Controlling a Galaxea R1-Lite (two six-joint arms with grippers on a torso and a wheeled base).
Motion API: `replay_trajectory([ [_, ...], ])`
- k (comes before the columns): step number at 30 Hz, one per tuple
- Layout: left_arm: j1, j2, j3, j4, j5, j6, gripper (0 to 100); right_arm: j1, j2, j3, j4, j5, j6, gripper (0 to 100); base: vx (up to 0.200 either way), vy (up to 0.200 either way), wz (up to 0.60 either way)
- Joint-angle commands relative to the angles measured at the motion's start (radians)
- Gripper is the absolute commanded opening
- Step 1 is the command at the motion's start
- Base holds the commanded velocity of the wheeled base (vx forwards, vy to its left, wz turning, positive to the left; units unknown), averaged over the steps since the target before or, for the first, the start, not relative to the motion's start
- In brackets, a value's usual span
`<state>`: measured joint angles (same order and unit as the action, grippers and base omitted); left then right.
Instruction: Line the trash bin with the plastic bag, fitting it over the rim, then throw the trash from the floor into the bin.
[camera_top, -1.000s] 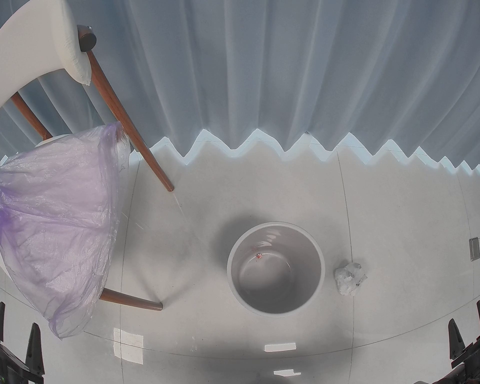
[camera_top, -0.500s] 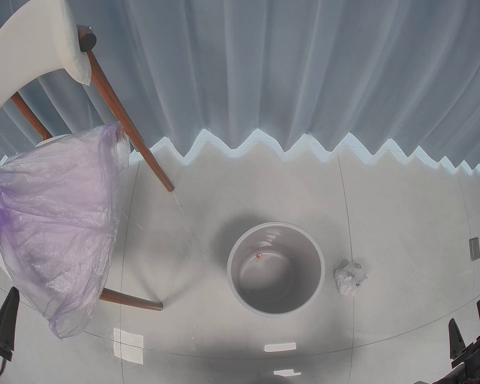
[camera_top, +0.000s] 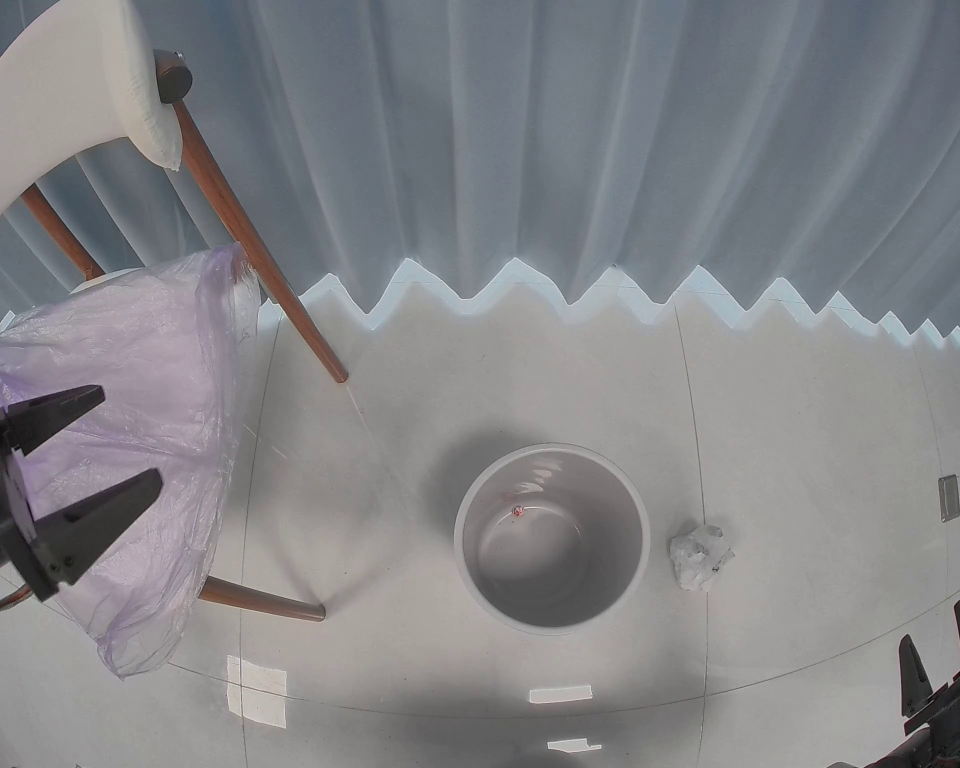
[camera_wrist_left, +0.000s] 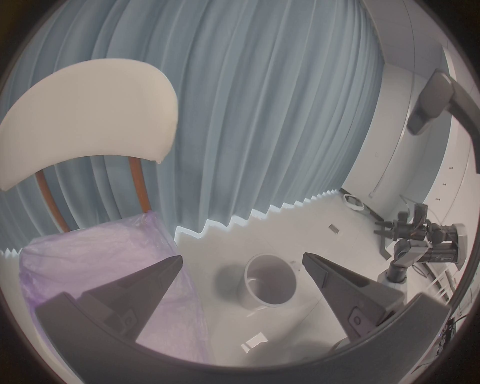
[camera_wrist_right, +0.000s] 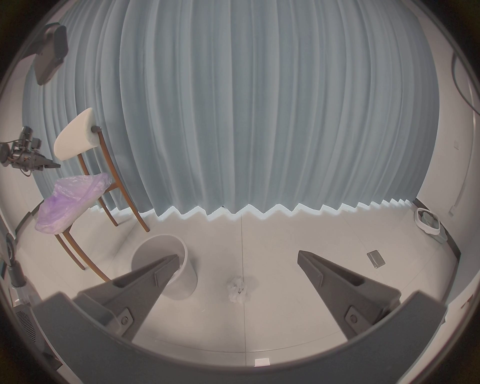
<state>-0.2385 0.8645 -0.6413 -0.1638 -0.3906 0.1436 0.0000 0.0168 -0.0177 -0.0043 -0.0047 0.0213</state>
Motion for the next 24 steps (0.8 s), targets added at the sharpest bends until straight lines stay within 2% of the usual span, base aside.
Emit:
replay_trajectory([
  [1,-0.171,0.208,-0.067,-0.006,0.196,0.054,100,0.000,-0.017,0.018,0.000,-0.005,0.005,100,0.000,0.000,0.00],
  [2,-0.219,0.234,-0.074,-0.005,0.273,0.054,100,0.000,-0.017,0.018,0.000,-0.005,0.005,100,0.000,0.000,0.00],
  [3,-0.219,0.234,-0.074,-0.005,0.273,0.054,100,0.000,-0.017,0.018,0.000,-0.005,0.005,100,0.000,0.000,0.00],
  [4,-0.278,0.288,-0.098,-0.002,0.429,0.053,100,0.000,-0.017,0.018,0.000,-0.005,0.006,100,0.000,0.000,0.00],
  [6,-0.314,0.355,-0.126,0.000,0.584,0.047,100,0.000,-0.017,0.018,0.000,-0.005,0.006,100,0.000,0.000,0.00],
  [11,-0.328,0.501,-0.215,0.004,0.809,0.080,100,0.000,-0.017,0.018,0.000,-0.005,0.006,100,0.000,0.000,0.00],
  [16,-0.352,0.613,-0.259,0.001,0.914,0.122,100,0.000,-0.017,0.018,0.000,-0.005,0.006,100,0.000,0.000,0.00],
  [20,-0.355,0.659,-0.275,-0.005,1.017,0.209,100,0.000,-0.017,0.018,0.000,-0.005,0.006,100,0.000,0.000,0.00],
  [24,-0.349,0.673,-0.287,0.001,1.058,0.266,100,0.000,-0.017,0.018,0.000,-0.005,0.006,100,0.000,0.000,0.00],
])
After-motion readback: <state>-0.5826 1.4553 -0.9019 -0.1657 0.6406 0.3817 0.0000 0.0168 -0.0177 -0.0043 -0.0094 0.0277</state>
